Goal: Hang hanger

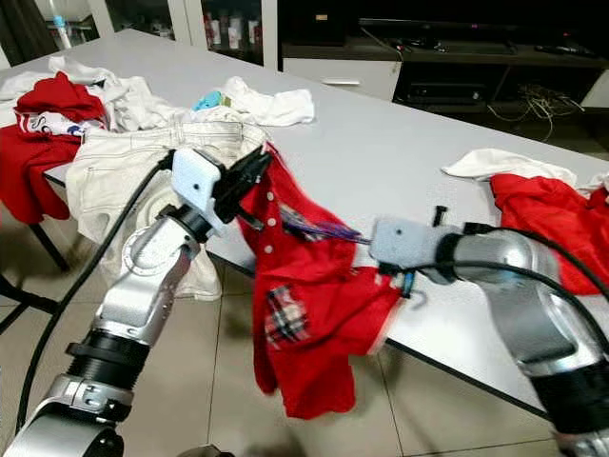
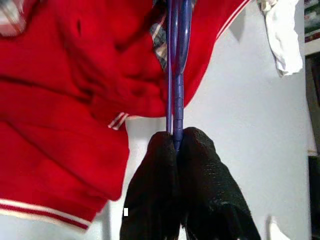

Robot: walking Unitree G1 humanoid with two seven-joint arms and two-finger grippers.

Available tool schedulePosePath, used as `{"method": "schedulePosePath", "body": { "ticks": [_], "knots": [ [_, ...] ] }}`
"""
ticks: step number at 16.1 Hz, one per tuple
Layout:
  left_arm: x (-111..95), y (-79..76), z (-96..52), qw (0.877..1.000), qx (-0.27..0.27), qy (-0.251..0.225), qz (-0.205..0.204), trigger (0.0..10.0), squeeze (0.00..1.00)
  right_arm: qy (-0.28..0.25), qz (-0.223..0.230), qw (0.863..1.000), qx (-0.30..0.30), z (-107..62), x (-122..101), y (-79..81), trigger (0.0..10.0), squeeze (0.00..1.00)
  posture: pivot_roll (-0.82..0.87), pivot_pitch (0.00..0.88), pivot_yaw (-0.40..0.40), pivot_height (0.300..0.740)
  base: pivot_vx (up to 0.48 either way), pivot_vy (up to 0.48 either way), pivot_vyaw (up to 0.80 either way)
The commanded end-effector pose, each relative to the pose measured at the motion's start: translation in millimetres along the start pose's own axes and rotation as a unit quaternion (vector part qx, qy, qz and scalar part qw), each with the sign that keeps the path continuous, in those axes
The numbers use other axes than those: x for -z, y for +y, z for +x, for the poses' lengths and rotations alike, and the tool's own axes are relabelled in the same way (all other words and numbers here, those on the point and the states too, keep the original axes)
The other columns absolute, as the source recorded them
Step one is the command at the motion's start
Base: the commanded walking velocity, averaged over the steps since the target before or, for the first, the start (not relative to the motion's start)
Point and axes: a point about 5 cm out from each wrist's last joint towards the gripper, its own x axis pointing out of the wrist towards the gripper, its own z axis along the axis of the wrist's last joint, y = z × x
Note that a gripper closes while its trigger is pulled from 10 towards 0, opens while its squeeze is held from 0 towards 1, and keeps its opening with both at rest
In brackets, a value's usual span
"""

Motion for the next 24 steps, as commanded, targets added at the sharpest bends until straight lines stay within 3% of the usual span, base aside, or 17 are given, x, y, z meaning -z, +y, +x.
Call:
{"method": "schedulePosePath", "body": {
  "ticks": [1,4,7,9,11,15,16,19,24],
  "knots": [
    [-14,-2.1,5.8,0.999,0.013,-0.029,0.018,0.0,0.0,-0.013,0.006,1.0,-0.001,-1.7,-6,-2.9,10.0,0.0,-0.06,0.0,-0.014,0.74,0.0,0.0,0.0],
    [-20,-4.4,9.1,0.999,0.018,-0.043,0.02,0.0,0.0,-0.017,0.093,0.995,-0.004,1.2,-3,-6.3,10.0,0.0,-0.06,0.0,-0.016,0.74,0.0,0.0,0.0],
    [-23,-4.8,9.7,0.998,0.019,-0.049,0.021,0.0,0.0,-0.012,0.126,0.992,-0.017,3.5,2,-2.6,10.0,0.0,-0.06,0.0,-0.016,0.74,0.0,0.0,0.0],
    [-33,-5.5,12.7,0.997,0.021,-0.069,0.025,0.0,0.0,-0.039,0.199,0.979,-0.018,6.3,0,-6.3,10.0,0.0,-0.06,0.0,-0.02,0.74,0.0,0.0,0.0],
    [-42,-4.8,14.6,0.996,0.02,-0.087,0.028,0.0,0.0,-0.04,0.236,0.971,-0.019,6.1,1,-9.9,10.0,0.0,-0.06,0.0,-0.023,0.74,0.0,0.0,0.0],
    [-68,-1.6,20.4,0.991,0.014,-0.132,0.014,0.0,0.0,-0.06,0.273,0.96,-0.02,1.5,-6,-17.5,10.0,0.0,-0.05,0.0,-0.025,0.74,0.0,0.0,0.0],
    [-78,-4.4,21.9,0.988,0.029,-0.148,0.018,0.0,0.0,-0.09,0.303,0.948,-0.012,-2.4,-17,-27.2,10.0,0.0,-0.05,0.0,-0.025,0.74,0.0,0.0,0.0],
    [-79,-9.4,20.0,0.988,0.048,-0.146,0.018,0.0,0.0,-0.099,0.329,0.939,0.005,-5.8,-20,-35.3,10.0,0.0,-0.06,0.0,-0.022,0.74,0.0,0.0,0.0],
    [-74,-32.1,10.5,0.982,0.134,-0.133,0.008,0.0,0.0,-0.096,0.358,0.929,-0.009,-5.0,-14,-27.3,10.0,0.0,-0.06,0.0,-0.026,0.74,0.0,0.0,0.0]
  ]
}}
